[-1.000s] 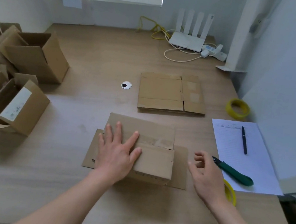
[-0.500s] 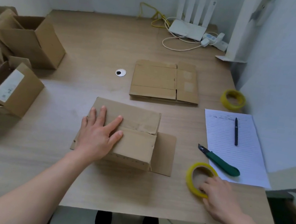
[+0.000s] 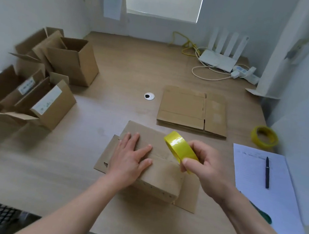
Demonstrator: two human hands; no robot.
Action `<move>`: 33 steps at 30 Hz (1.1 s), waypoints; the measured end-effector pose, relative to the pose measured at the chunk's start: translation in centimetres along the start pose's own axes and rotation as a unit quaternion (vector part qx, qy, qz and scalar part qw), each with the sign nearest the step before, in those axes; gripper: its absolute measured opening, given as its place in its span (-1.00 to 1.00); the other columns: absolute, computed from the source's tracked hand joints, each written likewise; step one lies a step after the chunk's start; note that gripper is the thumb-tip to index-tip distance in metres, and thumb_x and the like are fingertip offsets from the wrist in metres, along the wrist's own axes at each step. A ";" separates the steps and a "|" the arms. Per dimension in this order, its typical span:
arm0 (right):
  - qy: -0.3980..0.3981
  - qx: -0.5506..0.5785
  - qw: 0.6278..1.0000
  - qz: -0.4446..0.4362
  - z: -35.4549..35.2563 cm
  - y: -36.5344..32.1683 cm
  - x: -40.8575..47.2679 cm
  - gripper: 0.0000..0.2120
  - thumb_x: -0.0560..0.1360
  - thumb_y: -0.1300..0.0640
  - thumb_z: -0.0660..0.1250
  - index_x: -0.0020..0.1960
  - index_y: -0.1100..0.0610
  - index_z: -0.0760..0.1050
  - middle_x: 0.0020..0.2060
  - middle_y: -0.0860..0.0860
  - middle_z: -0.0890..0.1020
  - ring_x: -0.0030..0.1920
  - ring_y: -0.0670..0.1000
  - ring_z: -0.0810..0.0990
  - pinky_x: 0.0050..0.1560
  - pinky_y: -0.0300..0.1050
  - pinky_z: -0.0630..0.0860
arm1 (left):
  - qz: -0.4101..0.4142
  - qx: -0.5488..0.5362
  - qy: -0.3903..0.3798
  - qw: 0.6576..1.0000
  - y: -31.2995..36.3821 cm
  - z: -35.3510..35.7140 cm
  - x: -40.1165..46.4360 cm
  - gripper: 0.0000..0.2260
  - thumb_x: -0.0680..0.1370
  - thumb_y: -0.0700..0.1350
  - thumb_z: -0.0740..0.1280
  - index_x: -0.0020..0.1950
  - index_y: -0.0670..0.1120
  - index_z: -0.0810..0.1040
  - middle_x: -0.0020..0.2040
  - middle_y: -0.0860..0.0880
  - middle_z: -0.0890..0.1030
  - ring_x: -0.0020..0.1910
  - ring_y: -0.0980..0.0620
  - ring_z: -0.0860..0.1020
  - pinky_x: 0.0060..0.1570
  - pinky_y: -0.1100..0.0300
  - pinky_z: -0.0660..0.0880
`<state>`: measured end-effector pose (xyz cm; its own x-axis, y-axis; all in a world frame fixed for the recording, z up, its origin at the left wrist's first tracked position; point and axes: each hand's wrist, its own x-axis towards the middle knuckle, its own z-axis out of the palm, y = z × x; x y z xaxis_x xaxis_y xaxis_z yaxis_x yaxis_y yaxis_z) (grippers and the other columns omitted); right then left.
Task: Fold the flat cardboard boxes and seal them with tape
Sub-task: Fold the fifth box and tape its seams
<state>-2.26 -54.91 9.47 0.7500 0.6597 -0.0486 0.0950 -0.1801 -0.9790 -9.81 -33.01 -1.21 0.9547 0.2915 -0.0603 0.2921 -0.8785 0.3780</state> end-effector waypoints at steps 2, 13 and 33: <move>-0.003 0.016 1.000 -0.001 1.8 0.2 1.3 -0.80 0.29 0.18 0.31 -0.15 0.28 0.52 -0.34 0.28 0.51 -0.29 0.06 0.46 -0.23 -0.03 0.39 | 0.007 -0.030 0.005 0.999 -0.2 -0.2 -0.1 -0.58 0.57 0.23 0.23 0.42 0.23 0.42 0.60 -0.03 0.11 0.57 -0.08 -0.04 0.52 -0.02 -0.04; 0.035 0.159 0.986 0.040 4.9 4.0 4.2 -0.78 0.20 0.20 0.32 -0.19 0.29 0.50 -0.38 0.21 0.54 -0.32 0.09 0.47 -0.31 -0.13 0.41 | -0.002 -0.190 0.035 0.981 -1.2 -1.4 0.4 -0.53 0.49 0.04 0.40 0.39 0.00 0.47 0.47 0.04 0.36 0.54 0.03 0.10 0.51 0.11 0.10; 0.023 0.000 0.999 0.023 7.2 5.4 4.7 -0.68 0.37 -0.13 0.35 -0.30 0.10 0.37 -0.42 -0.12 0.32 -0.37 -0.10 0.25 -0.37 -0.21 0.17 | 0.014 -0.446 -0.109 0.888 -1.4 -8.8 4.1 -0.68 0.59 -0.18 0.31 0.21 0.22 0.58 0.37 0.10 0.45 0.36 0.36 0.33 0.38 0.32 0.23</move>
<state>-2.99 -47.52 2.54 0.7830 0.6163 -0.0840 0.0601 -0.2094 -0.9760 -6.82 -27.25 6.11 0.9777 0.1084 -0.1798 0.1991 -0.2074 0.9578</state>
